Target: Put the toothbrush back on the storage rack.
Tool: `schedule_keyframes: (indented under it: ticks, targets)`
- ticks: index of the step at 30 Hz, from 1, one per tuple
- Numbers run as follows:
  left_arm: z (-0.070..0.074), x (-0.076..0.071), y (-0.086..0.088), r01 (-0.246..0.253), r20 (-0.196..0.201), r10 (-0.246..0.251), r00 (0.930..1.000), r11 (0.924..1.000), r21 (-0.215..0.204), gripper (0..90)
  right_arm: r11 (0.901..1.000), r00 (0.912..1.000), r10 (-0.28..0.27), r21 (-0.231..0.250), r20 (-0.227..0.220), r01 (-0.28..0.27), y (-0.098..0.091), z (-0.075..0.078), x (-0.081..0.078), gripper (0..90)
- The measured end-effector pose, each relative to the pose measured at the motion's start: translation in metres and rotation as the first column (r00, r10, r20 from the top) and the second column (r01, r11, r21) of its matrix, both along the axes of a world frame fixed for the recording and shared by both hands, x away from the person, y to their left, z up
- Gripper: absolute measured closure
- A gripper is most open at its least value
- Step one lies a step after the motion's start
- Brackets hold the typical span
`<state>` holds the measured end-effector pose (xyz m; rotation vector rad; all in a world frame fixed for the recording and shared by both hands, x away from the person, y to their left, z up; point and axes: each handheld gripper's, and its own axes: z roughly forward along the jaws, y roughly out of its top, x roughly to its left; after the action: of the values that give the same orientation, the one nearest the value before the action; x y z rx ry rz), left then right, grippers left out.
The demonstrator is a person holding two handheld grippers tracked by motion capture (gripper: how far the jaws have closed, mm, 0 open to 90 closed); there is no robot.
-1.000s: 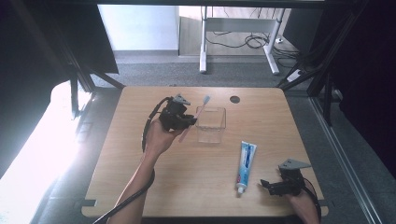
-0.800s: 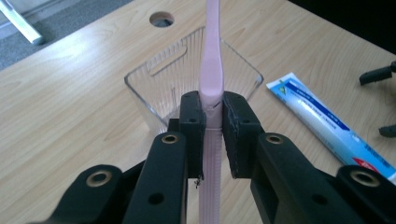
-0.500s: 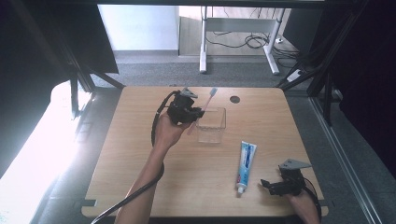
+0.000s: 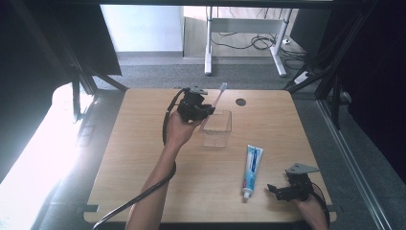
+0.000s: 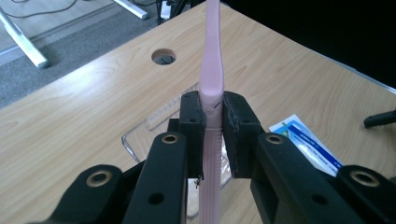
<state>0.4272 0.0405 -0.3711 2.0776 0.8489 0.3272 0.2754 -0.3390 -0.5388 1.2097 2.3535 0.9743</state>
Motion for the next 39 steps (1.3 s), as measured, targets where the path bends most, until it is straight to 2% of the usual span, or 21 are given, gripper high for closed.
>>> schedule_keyframes:
  ticks: [4,12,17,22,30,39]
  targets:
    - [0.002,0.005,-0.006,-0.003,0.006,0.003,1.0,0.9999,-0.012,79.1,1.0,1.0,-0.001,0.0,-0.004,0.001,0.0,0.0,0.0,0.5]
    - [-0.003,0.016,-0.02,-0.004,0.027,0.004,0.9996,1.0,0.004,79.1,1.0,1.0,-0.002,0.004,-0.002,0.002,-0.001,0.0,0.0,0.7]
    - [-0.014,0.023,-0.022,-0.022,0.028,0.022,0.9994,0.9998,-0.002,79.1,1.0,1.0,-0.001,0.006,-0.004,0.001,-0.001,-0.001,0.001,0.8]
    - [-0.025,0.026,-0.028,-0.027,0.036,0.026,0.999,0.9994,0.022,79.1,1.0,1.0,0.0,0.007,-0.005,0.0,-0.001,-0.001,0.001,0.9]
    - [-0.043,0.026,-0.037,-0.025,0.032,0.024,0.9992,0.9989,0.039,79.1,1.0,1.0,-0.004,0.008,-0.002,0.004,-0.002,0.0,0.001,0.9]
    - [-0.061,0.023,-0.035,-0.019,0.018,0.018,0.9997,0.9982,0.057,79.1,0.9999,0.9999,-0.008,0.011,0.011,0.008,-0.003,0.001,0.0,0.9]
